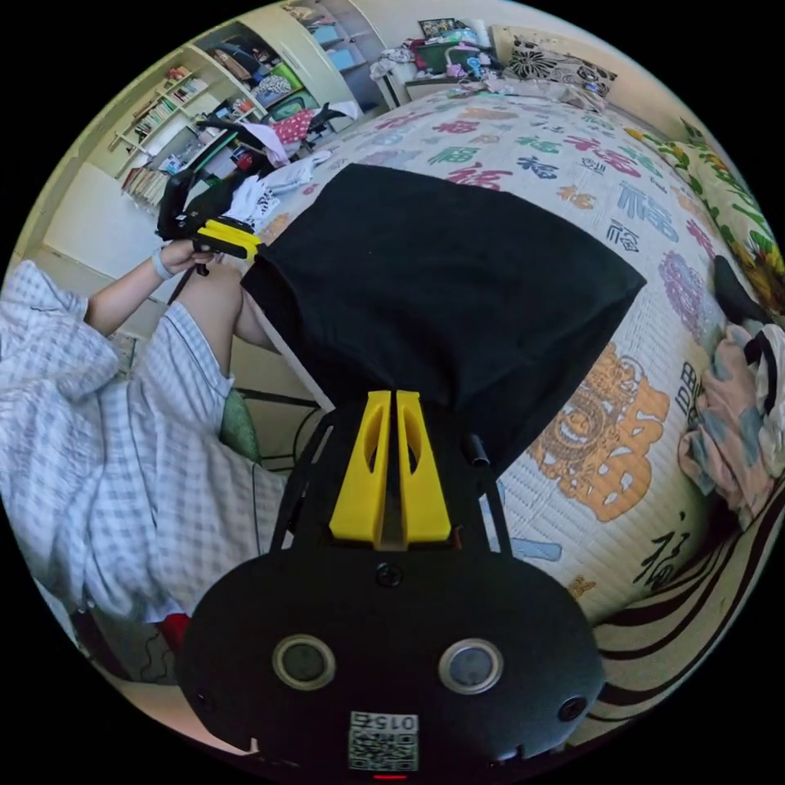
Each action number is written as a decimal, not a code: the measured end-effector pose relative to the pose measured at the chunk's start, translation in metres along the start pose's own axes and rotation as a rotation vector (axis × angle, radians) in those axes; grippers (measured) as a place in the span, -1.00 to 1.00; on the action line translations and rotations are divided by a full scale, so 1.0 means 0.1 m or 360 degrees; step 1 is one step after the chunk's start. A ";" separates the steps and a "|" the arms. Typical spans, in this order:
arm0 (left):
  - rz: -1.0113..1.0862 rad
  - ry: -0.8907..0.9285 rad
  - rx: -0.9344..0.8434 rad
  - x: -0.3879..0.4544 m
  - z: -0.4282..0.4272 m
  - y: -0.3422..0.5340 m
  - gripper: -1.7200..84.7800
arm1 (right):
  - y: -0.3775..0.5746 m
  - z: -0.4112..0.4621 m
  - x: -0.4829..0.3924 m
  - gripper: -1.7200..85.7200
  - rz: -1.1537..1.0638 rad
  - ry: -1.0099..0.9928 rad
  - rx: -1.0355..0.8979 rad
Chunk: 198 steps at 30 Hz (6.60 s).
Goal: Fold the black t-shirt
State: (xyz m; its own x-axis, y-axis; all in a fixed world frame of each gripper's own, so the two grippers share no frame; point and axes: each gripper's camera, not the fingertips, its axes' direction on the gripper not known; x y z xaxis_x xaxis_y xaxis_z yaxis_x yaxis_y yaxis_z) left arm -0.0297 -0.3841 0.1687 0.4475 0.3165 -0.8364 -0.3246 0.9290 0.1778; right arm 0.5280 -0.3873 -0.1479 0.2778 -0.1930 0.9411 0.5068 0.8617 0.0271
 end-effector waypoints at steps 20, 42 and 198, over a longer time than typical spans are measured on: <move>-0.0417 -0.0102 -0.0173 0.38 0.00 0.58 -0.94 | 0.53 0.31 0.11 -0.86 0.0163 0.0114 -0.0105; -0.1155 0.0182 0.0493 -1.61 -0.74 1.26 -0.79 | 0.83 -0.84 2.70 -0.81 0.1012 -0.0536 0.0596; 0.0098 0.0384 0.0177 2.03 0.47 0.51 -0.98 | -4.13 0.88 2.35 -0.96 0.0036 -0.0153 -0.0218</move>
State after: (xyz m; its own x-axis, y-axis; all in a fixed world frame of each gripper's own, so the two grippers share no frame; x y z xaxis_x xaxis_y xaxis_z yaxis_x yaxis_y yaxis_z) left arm 0.0837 -0.2639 0.0324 0.2140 0.3305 -0.9192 -0.2457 0.9290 0.2768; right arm 0.3119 -0.7468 0.0916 0.2141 -0.1227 0.9691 0.6097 0.7919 -0.0344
